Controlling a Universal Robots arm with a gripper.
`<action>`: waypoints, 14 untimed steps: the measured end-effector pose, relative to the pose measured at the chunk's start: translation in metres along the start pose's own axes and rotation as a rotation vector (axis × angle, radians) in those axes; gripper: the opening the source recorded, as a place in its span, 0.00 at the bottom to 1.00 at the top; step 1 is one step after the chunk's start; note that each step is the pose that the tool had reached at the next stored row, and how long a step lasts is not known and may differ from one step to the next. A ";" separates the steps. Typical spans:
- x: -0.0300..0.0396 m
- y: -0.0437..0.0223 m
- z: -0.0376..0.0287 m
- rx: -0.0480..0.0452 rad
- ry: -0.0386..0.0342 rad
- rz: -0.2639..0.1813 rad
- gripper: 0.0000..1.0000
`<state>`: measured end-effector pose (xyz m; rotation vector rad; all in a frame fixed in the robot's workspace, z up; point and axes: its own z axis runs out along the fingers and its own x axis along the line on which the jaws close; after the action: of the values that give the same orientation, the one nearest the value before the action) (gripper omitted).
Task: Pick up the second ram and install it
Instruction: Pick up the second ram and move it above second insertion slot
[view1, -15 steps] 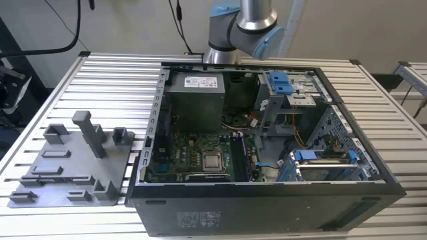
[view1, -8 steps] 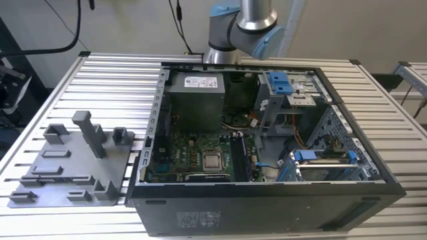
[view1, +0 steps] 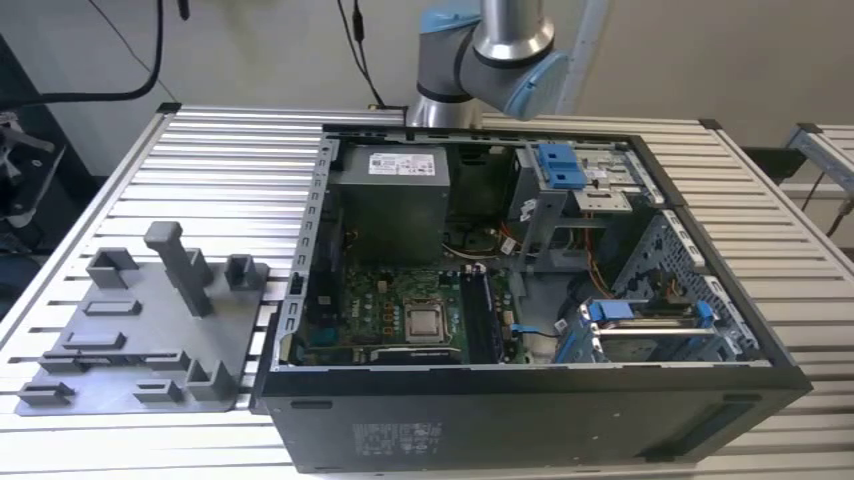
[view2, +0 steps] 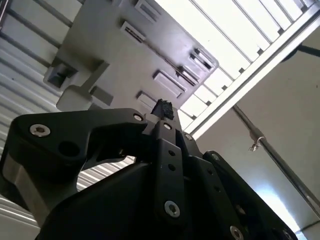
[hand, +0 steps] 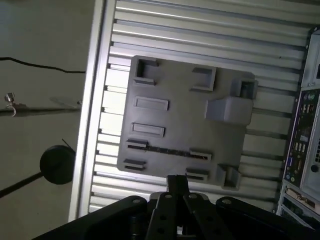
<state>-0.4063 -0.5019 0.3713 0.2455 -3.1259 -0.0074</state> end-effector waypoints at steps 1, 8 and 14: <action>0.0000 0.0000 0.0000 0.0001 0.0001 -0.020 0.11; 0.0000 0.0000 0.0000 0.0008 0.0007 -0.146 0.11; 0.0000 0.0000 0.0000 0.0015 0.0013 -0.256 0.11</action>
<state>-0.4063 -0.5018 0.3713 0.6425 -3.0684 -0.0061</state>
